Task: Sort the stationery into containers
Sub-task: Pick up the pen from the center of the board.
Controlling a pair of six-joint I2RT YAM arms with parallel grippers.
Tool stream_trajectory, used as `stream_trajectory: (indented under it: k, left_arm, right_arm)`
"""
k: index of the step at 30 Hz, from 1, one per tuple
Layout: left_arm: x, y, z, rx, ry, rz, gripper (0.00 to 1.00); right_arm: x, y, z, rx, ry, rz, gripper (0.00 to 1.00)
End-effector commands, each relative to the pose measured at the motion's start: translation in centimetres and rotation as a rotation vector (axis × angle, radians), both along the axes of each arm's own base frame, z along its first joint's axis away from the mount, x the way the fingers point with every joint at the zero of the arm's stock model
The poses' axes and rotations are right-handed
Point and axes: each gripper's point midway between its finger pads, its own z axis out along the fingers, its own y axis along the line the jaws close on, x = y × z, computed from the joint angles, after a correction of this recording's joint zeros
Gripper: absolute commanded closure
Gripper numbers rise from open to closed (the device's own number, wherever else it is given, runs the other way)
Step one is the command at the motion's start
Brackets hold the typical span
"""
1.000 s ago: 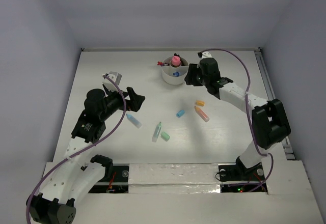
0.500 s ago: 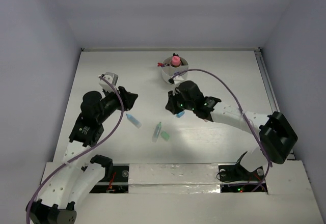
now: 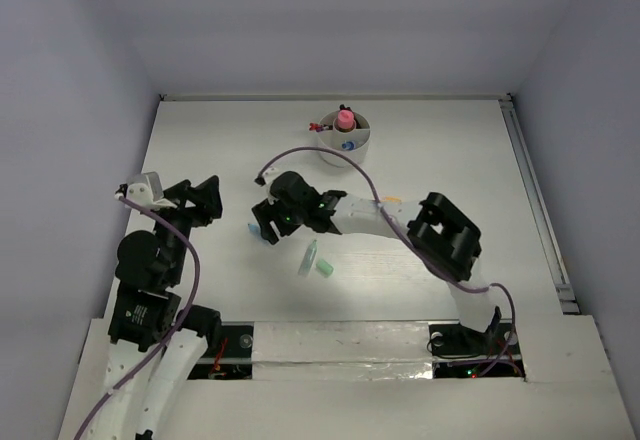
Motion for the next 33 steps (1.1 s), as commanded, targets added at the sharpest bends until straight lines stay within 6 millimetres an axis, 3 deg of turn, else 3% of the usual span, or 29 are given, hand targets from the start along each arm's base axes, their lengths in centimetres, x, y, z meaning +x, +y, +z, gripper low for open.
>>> stream_trajectory:
  k: [1,3,4,5,7,13,16,17,20,21,23,25,26,27,28,29,30,31,32,33]
  left_arm:
    - [-0.5,2.4,0.7,-0.04,-0.026,0.126,0.4]
    - [-0.5,2.1,0.7,-0.028,-0.03,0.107,0.36]
    - [-0.5,2.1,0.7,-0.026,-0.028,0.107,0.35]
    - [-0.5,1.9,0.9,-0.025,-0.035,0.095,0.34]
    - [-0.5,1.8,0.9,-0.023,-0.035,0.089,0.32]
    - [-0.7,1.6,1.1,-0.023,-0.046,0.074,0.31]
    - [-0.7,1.4,1.0,-0.022,-0.045,0.063,0.31]
    - [-0.7,1.3,1.0,-0.022,-0.046,0.06,0.31]
    - [-0.6,1.1,1.0,-0.021,-0.046,0.05,0.31]
    - [-0.6,1.0,1.0,-0.02,-0.044,0.047,0.31]
    - [-0.5,0.9,1.0,-0.022,-0.045,0.039,0.31]
    - [-0.5,0.6,1.0,-0.023,-0.045,0.026,0.31]
    - [-0.4,0.3,0.9,-0.024,-0.044,0.011,0.31]
    - [-0.3,0.1,0.8,-0.022,-0.044,-0.001,0.31]
    - [-0.2,-0.6,0.8,-0.024,-0.047,-0.037,0.3]
    - [-0.2,-1.1,0.7,-0.026,-0.047,-0.062,0.3]
    - [0.0,-1.6,0.5,-0.025,-0.041,-0.086,0.3]
    - [0.1,-2.0,0.5,-0.026,-0.041,-0.107,0.3]
    - [0.0,-3.2,0.5,-0.024,-0.044,-0.172,0.31]
    - [0.3,-3.7,0.2,-0.023,-0.027,-0.193,0.31]
  right_arm:
    - [1.5,2.8,0.6,-0.05,-0.082,0.008,0.25]
    - [2.1,3.5,-0.7,-0.111,-0.109,0.013,0.25]
    - [1.4,3.4,-2.0,-0.141,-0.092,0.026,0.25]
    - [2.0,4.0,-1.3,-0.139,-0.114,0.023,0.26]
    - [1.7,4.0,-3.2,-0.197,-0.108,0.035,0.27]
    - [1.5,4.5,-5.0,-0.263,-0.117,0.049,0.31]
    - [2.1,4.6,-5.5,-0.281,-0.132,0.028,0.44]
    - [2.3,4.5,-6.0,-0.293,-0.136,0.02,0.58]
    - [3.0,4.5,-5.7,-0.297,-0.149,-0.016,0.83]
    - [3.1,4.5,-5.3,-0.29,-0.157,-0.029,0.86]
    - [3.9,4.6,-4.1,-0.268,-0.193,-0.065,0.94]
    - [5.1,4.9,-0.8,-0.178,-0.224,-0.113,0.96]
    - [6.1,3.7,-0.5,-0.162,-0.212,-0.152,0.98]
    - [6.5,3.5,1.0,-0.122,-0.223,-0.172,0.99]
    - [7.8,3.3,5.9,-0.007,-0.269,-0.211,0.99]
    - [8.1,2.9,7.6,0.038,-0.283,-0.23,0.99]
    - [8.0,1.9,8.1,0.063,-0.282,-0.25,0.99]
    - [8.3,1.4,12.9,0.173,-0.329,-0.276,0.99]
    - [8.8,0.5,14.4,0.213,-0.335,-0.304,0.99]
    - [8.9,-0.4,14.6,0.224,-0.333,-0.323,1.0]
